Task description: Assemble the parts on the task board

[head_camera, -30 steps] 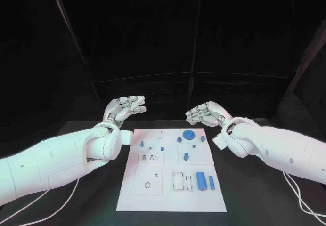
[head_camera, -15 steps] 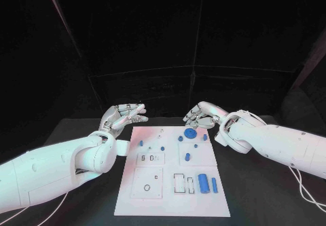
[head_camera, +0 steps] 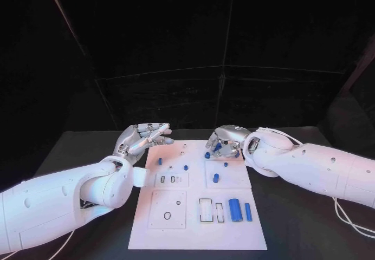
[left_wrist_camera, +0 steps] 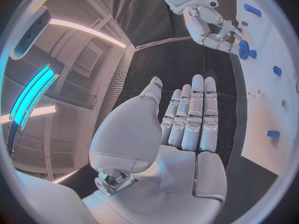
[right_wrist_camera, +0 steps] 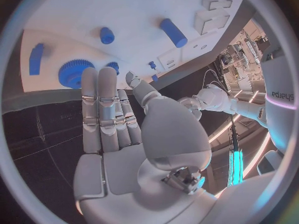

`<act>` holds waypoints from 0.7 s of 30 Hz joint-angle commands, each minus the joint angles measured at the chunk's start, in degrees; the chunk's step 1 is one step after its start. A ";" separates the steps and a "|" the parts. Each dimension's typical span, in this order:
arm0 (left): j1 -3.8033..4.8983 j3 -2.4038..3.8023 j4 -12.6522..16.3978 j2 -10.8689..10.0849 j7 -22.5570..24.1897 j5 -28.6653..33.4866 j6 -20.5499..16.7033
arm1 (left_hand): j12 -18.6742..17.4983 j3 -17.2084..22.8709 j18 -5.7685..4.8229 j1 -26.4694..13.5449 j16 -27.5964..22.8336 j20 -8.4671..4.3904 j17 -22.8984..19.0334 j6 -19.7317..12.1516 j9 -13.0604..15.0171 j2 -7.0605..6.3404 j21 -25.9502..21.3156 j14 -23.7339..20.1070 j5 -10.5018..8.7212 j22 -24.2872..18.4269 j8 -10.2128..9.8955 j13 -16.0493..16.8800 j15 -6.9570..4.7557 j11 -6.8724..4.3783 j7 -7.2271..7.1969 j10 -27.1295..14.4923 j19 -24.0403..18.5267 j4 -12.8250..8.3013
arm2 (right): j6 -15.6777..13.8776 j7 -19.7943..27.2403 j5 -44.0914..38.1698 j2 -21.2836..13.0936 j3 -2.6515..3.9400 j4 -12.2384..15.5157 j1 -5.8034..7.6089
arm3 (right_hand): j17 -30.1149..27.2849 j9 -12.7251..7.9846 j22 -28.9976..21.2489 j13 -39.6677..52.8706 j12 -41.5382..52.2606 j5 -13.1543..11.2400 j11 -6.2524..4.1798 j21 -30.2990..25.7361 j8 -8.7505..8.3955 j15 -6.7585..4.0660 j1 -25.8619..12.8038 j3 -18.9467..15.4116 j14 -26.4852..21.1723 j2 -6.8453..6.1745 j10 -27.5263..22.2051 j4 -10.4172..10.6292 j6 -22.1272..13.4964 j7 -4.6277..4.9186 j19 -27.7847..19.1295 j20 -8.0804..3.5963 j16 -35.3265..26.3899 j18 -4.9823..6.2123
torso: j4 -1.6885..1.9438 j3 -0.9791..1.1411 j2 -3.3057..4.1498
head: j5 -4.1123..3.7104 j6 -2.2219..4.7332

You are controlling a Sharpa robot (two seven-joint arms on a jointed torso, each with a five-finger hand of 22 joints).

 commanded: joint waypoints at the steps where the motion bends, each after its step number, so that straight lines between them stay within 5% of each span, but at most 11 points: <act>1: 0.14 0.06 0.71 -0.20 0.33 -0.79 1.18 | -0.40 -0.12 0.29 0.51 -0.31 0.16 0.09 0.24 -0.07 0.24 -0.23 -0.39 0.33 -0.08 -0.25 -0.07 0.14 0.31 0.23 0.18 -0.22 -0.34 | 2.75 -2.83 -5.59 0.28 0.07 -0.08 0.21 | 5.15 0.06 4.88 0.14 0.17 -0.35 0.06 4.10 0.00 0.32 -0.19 0.33 1.91 -0.32 -0.68 0.24 -0.54 0.00 1.26 0.02 5.28 0.03 | 0.00 0.04 0.84 | 0.03 0.15; 8: 0.16 0.06 1.05 -0.24 0.20 -0.83 1.31 | -0.48 -0.14 0.28 0.49 -0.42 0.19 0.11 0.24 -0.07 0.27 -0.29 -0.48 0.34 -0.13 -0.30 -0.07 0.17 0.33 0.25 0.17 -0.28 -0.39 | 1.83 -3.28 -7.08 0.76 0.08 -0.14 0.24 | 14.23 0.10 13.86 0.37 0.46 -0.29 0.15 11.33 0.04 0.35 -0.10 1.08 1.76 -0.29 -0.50 0.79 -0.80 -0.05 3.34 0.27 14.49 -1.18 | 0.01 0.04 1.08 | 0.01 -0.12; 21: 0.17 0.06 1.04 -0.29 -0.09 -0.84 1.63 | -0.54 -0.14 0.28 0.50 -0.51 0.21 0.13 0.24 -0.07 0.28 -0.34 -0.54 0.34 -0.17 -0.34 -0.08 0.20 0.36 0.28 0.16 -0.33 -0.44 | 1.59 -3.70 -7.43 1.92 0.10 -1.29 0.26 | 22.78 0.08 23.62 0.45 0.67 -0.41 0.02 18.49 0.02 0.38 -0.11 3.49 2.18 0.30 0.63 1.55 -0.97 -0.04 6.30 0.39 23.14 -2.59 | 0.03 -0.01 1.07 | 0.08 -0.44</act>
